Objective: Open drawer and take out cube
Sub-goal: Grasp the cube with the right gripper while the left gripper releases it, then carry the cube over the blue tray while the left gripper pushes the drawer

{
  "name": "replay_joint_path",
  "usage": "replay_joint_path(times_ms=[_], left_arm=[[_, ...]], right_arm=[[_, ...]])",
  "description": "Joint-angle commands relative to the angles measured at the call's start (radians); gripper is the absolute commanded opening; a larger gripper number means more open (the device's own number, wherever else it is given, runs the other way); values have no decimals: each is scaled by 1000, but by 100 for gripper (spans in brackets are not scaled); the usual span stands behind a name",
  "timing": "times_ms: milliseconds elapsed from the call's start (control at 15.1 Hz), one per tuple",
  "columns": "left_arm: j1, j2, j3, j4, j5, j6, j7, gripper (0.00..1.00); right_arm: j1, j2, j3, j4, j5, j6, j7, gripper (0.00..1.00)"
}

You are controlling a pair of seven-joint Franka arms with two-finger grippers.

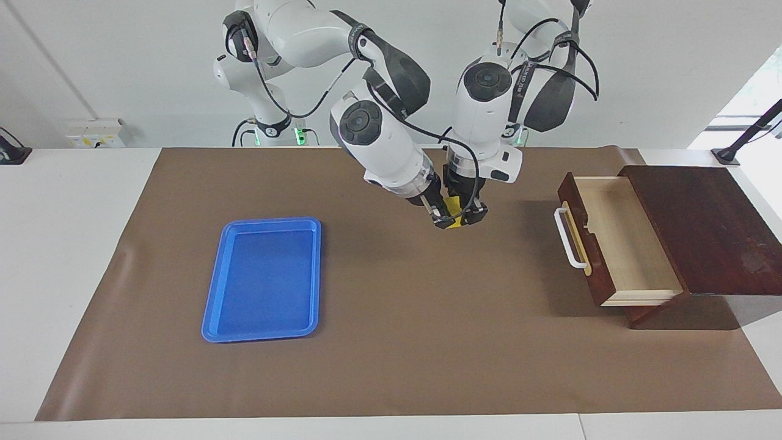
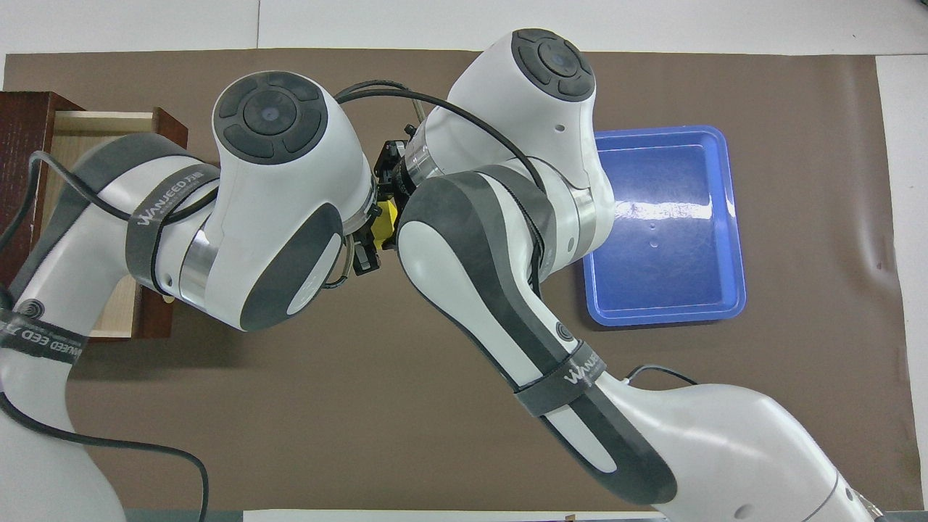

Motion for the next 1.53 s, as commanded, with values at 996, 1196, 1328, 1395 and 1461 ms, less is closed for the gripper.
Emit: replay_joint_path(times_ms=[996, 1196, 1328, 1395, 1461], left_arm=[[272, -112, 16, -236, 37, 84, 681, 100], [346, -130, 16, -298, 39, 171, 822, 100], [387, -133, 16, -312, 39, 214, 874, 100], [398, -133, 17, -312, 40, 231, 893, 100], [412, -132, 17, -315, 56, 242, 907, 100]], right_arm=[[-479, -82, -4, -223, 24, -42, -321, 0], [-601, -122, -2, -329, 25, -42, -390, 0], [-645, -176, -2, -471, 74, -14, -483, 0], [-665, -197, -5, -546, 123, 9, -566, 0], [-665, -211, -4, -605, 134, 38, -626, 0]])
